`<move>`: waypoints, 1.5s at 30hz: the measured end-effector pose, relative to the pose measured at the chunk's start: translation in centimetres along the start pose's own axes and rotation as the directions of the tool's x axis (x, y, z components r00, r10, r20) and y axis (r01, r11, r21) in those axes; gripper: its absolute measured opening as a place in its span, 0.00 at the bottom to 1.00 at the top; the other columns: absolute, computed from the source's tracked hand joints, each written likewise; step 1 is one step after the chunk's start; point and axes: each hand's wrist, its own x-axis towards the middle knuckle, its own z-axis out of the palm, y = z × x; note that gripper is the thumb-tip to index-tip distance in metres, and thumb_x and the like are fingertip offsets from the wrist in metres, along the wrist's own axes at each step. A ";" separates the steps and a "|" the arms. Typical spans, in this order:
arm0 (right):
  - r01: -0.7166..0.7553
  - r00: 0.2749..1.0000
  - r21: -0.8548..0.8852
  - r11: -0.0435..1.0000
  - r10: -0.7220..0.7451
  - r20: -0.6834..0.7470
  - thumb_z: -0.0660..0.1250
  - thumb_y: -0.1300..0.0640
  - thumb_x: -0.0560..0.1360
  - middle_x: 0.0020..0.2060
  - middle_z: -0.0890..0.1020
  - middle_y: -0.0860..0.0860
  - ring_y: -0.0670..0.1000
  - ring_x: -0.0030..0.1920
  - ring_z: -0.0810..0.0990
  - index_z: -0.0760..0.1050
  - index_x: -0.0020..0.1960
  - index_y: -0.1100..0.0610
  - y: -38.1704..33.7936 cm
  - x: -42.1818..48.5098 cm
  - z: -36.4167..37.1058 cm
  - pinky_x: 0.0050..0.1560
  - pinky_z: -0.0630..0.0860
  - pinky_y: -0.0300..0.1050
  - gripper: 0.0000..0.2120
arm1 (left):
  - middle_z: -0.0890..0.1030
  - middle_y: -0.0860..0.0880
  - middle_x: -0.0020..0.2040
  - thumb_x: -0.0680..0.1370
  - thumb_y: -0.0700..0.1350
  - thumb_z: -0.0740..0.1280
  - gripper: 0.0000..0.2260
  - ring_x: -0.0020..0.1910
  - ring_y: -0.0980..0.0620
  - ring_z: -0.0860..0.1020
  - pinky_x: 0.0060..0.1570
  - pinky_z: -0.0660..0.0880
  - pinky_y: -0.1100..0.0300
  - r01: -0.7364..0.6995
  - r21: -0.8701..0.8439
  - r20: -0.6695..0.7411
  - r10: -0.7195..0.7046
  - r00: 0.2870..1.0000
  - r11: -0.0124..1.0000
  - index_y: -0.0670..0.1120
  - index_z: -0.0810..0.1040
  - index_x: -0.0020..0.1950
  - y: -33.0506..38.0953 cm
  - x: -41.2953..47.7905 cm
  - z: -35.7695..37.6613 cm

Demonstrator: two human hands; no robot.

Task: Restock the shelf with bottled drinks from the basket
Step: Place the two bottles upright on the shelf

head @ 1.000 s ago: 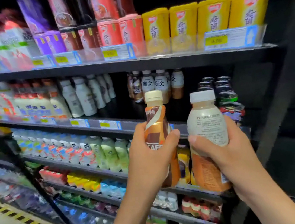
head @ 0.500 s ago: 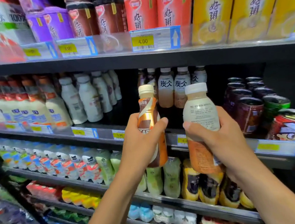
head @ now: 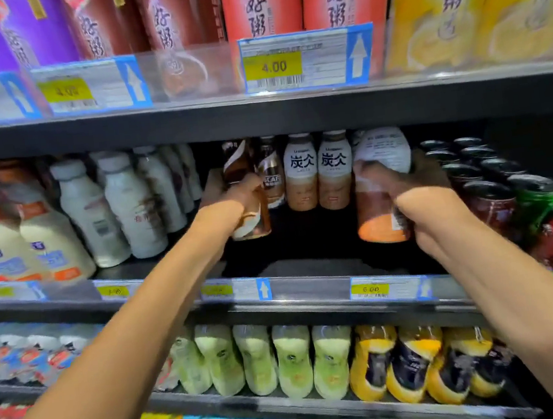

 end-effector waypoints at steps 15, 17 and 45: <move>-0.100 0.987 -0.403 0.910 0.038 -0.158 0.84 0.49 0.54 0.55 0.84 0.52 0.54 0.54 0.84 0.75 0.62 0.54 4.9 11.3 0.5 0.57 0.81 0.54 0.39 | 0.75 0.47 0.62 0.76 0.41 0.73 0.28 0.60 0.51 0.74 0.57 0.70 0.58 -0.106 0.158 0.220 0.069 0.973 0.982 0.40 0.62 0.71 -6.1 11.7 1.0; -0.076 0.992 -0.507 0.859 0.013 -0.125 0.83 0.44 0.52 0.57 0.84 0.51 0.53 0.56 0.83 0.75 0.62 0.53 5.2 12.0 0.2 0.59 0.80 0.53 0.41 | 0.75 0.48 0.62 0.76 0.42 0.72 0.28 0.60 0.51 0.74 0.61 0.71 0.55 -0.139 0.168 0.240 0.096 0.966 0.976 0.41 0.64 0.71 -6.6 12.3 1.2; -0.020 0.997 -0.531 0.847 0.060 0.058 0.81 0.47 0.65 0.59 0.82 0.52 0.54 0.59 0.81 0.75 0.62 0.52 5.0 14.3 0.0 0.63 0.77 0.58 0.29 | 0.76 0.50 0.67 0.76 0.47 0.73 0.31 0.65 0.50 0.75 0.67 0.71 0.45 -0.101 0.076 0.325 0.071 0.943 0.992 0.51 0.63 0.76 -8.3 15.1 2.2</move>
